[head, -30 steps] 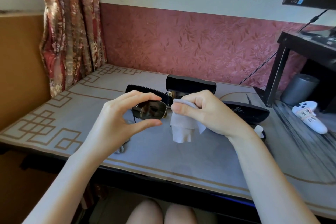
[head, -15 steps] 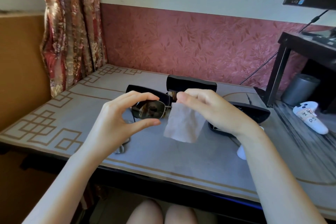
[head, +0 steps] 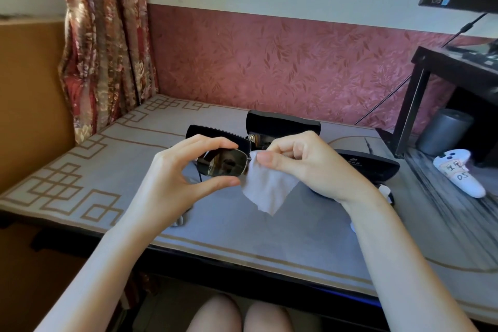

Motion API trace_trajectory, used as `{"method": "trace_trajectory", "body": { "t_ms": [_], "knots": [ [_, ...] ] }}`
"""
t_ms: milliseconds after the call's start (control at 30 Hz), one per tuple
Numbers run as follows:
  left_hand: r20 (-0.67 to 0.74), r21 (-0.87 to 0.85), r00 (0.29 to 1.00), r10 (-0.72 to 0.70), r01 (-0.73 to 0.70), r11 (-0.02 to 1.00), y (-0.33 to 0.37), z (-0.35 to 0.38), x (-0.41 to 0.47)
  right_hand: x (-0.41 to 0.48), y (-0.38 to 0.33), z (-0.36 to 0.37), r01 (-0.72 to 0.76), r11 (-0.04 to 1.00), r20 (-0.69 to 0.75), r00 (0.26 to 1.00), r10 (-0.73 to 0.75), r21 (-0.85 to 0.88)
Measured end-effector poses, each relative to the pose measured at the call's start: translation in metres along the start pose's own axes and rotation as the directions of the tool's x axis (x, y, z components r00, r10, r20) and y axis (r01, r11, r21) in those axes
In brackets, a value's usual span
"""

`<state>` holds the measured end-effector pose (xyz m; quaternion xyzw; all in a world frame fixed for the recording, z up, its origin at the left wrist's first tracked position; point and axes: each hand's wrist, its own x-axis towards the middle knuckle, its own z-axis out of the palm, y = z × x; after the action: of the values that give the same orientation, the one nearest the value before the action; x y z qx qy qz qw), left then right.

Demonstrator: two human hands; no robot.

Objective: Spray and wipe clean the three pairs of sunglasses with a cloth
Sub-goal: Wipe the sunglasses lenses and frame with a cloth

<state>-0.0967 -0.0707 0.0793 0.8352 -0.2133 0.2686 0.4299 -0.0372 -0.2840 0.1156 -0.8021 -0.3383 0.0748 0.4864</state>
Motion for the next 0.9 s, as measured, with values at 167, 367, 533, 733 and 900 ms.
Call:
{"method": "trace_trajectory", "body": {
  "t_ms": [167,367,533,733,900],
  "knots": [
    [-0.006,0.004,1.000,-0.006,0.006,1.000,0.001,-0.002,0.001,-0.003,0.001,-0.003,-0.008,0.998,0.013,1.000,0.007,0.070],
    [-0.063,-0.010,0.997,-0.038,0.037,0.999,0.001,-0.005,0.000,-0.013,0.012,-0.016,-0.011,0.987,-0.001,1.000,0.011,0.162],
    [-0.076,-0.024,0.996,-0.046,0.044,0.999,0.001,-0.004,-0.001,-0.019,0.020,-0.020,-0.044,0.973,0.041,0.999,0.036,0.226],
    [-0.063,-0.034,0.997,-0.035,0.033,0.999,0.000,-0.005,-0.003,-0.020,0.016,-0.020,-0.091,0.965,0.082,0.994,0.072,0.246],
    [-0.042,-0.008,0.999,-0.005,0.005,1.000,-0.001,-0.001,-0.002,-0.016,0.003,-0.007,-0.067,0.993,-0.030,0.997,0.070,0.093]
  ]
}}
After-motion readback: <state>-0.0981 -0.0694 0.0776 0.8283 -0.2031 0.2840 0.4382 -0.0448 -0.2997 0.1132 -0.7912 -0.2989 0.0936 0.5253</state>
